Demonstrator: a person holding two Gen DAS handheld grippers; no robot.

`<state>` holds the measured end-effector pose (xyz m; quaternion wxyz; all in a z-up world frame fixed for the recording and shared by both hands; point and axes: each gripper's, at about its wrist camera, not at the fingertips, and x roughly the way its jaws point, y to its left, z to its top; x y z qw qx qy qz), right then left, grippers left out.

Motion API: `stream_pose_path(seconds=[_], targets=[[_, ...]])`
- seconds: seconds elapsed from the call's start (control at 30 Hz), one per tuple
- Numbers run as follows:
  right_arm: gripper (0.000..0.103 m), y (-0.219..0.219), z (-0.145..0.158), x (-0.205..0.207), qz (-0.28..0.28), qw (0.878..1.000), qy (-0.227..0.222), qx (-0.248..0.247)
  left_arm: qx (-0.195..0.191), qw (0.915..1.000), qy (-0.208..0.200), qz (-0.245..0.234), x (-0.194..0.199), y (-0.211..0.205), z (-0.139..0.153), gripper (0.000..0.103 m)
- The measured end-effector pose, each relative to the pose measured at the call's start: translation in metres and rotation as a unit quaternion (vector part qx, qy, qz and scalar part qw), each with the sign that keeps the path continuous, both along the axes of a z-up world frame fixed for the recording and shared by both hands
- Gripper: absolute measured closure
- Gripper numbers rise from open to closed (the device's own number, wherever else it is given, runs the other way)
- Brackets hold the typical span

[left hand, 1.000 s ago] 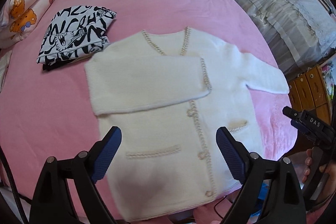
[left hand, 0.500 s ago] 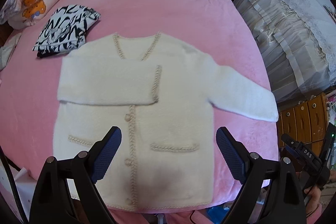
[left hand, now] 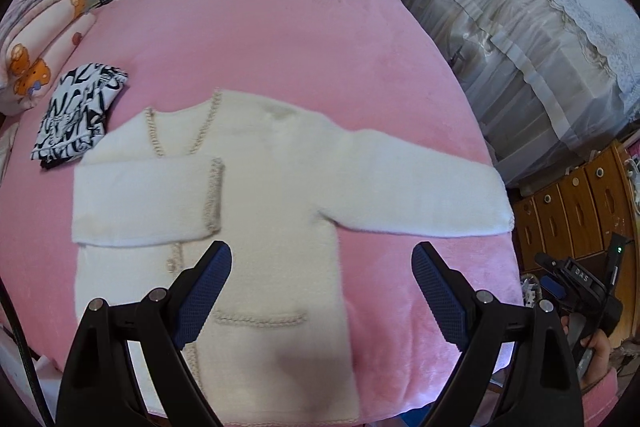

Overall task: Fold large clothes
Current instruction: 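Move the right tool to the other sleeve cuff and grasp it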

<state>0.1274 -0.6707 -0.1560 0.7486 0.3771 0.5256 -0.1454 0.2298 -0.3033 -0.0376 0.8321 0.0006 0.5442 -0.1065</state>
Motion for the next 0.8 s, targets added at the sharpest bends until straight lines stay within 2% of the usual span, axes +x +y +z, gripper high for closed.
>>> stream_pose_path(seconds=[0.23,0.4,0.47,0.63,0.73,0.8], targets=[[0.025,-0.049,-0.039,0.027,-0.013,0.999,-0.02,0.033,0.024,0.9991,0.025,-0.025,0.016,-0.056,-0.034,0.012],[0.025,-0.069,-0.071,0.052,-0.01,0.999,-0.01,0.031,0.028,0.9979,0.052,-0.027,0.029,-0.074,-0.06,0.012],[0.026,-0.076,-0.085,0.059,-0.019,0.999,-0.002,0.031,0.031,0.9975,0.056,-0.03,0.032,-0.074,-0.068,0.012],[0.036,-0.085,-0.112,0.077,-0.02,0.999,0.01,0.025,0.043,0.9964,0.068,-0.025,0.04,-0.069,-0.083,0.012],[0.043,-0.087,-0.123,0.086,-0.019,0.999,0.017,0.024,0.045,0.9961,0.074,-0.014,0.046,-0.058,-0.089,0.012],[0.044,-0.087,-0.129,0.091,-0.021,0.999,0.022,0.027,0.043,0.996,0.078,-0.003,0.051,-0.05,-0.093,0.012]])
